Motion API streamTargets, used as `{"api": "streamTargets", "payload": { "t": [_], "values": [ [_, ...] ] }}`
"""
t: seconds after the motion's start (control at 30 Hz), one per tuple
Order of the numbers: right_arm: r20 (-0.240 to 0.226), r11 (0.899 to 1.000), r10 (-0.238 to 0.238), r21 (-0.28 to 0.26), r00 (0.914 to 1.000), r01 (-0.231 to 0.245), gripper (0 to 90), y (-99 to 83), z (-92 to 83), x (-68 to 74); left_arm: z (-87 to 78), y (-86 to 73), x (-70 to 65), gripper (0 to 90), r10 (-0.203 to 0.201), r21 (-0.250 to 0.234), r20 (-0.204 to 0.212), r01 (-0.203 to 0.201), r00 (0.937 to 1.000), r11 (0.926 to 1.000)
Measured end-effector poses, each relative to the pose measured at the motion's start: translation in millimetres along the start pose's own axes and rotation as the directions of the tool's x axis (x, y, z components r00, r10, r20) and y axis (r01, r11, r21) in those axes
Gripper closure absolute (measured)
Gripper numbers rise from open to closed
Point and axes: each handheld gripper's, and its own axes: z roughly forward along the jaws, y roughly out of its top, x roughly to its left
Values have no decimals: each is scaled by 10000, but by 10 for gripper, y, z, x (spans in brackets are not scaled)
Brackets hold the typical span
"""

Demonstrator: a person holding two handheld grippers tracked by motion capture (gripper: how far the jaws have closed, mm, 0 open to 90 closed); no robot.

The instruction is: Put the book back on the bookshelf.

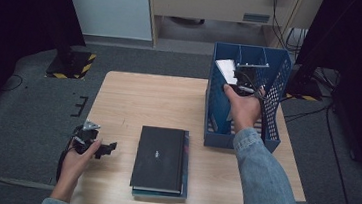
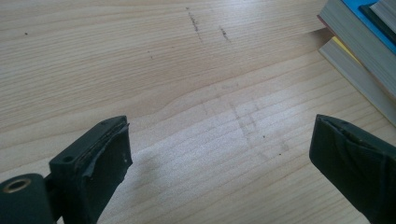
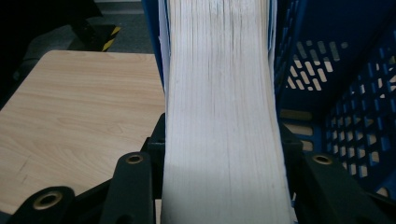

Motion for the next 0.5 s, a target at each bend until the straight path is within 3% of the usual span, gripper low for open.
{"api": "streamTargets", "payload": {
  "t": [0.23,0.5],
  "values": [
    [-29,9995,-248,189,9997,249,544,38,-8,-3,1,-3,2,50,32,36,-36,-32,10000,10000],
    [-186,9997,-168,164,9997,171,516,119,-27,28,7,3,-12,51,132,62,64,-132,9999,9999]
  ]
}}
